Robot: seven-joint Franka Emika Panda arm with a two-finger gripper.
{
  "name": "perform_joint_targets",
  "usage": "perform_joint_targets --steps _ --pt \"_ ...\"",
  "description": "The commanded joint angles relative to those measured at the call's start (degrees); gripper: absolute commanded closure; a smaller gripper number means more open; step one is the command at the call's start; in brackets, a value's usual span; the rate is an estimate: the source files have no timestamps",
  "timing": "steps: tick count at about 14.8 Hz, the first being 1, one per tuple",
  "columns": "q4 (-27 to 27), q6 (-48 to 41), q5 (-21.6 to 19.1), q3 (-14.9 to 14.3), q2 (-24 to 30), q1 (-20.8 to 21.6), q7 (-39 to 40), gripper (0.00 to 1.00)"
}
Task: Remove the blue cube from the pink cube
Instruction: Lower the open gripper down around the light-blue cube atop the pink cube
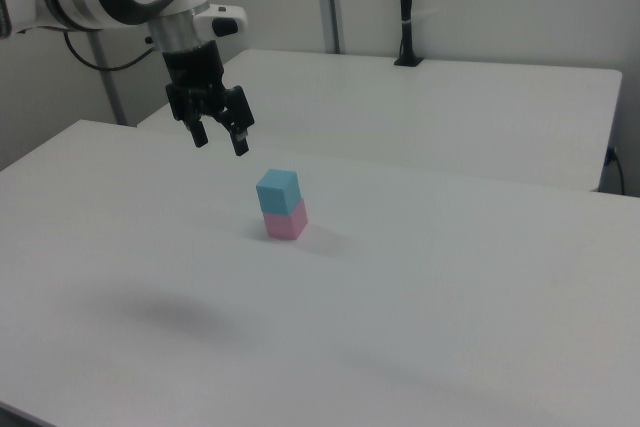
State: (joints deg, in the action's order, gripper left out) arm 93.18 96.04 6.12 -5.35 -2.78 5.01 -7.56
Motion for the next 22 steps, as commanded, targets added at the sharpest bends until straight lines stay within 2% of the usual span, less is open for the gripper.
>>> perform_joint_targets --steps 1,7,10,13,15,18,22 --pt "-1.66 1.33 -1.09 0.87 -1.15 -1.92 3.5 0.0" --pt "-1.95 3.88 -2.6 0.87 -2.49 -2.11 4.31 0.0" --pt "-2.47 10.28 -2.78 0.52 -4.42 -2.55 4.22 0.0" --pt "-6.25 14.69 -2.34 0.52 -10.82 -2.9 4.22 0.0" --pt "-9.32 18.19 -2.07 0.69 -17.22 -2.29 4.84 0.0" --pt "-10.3 21.54 -1.81 0.78 -22.6 -0.1 5.19 0.0" --pt "-10.3 27.6 -1.63 0.78 -27.09 1.32 4.58 0.0"
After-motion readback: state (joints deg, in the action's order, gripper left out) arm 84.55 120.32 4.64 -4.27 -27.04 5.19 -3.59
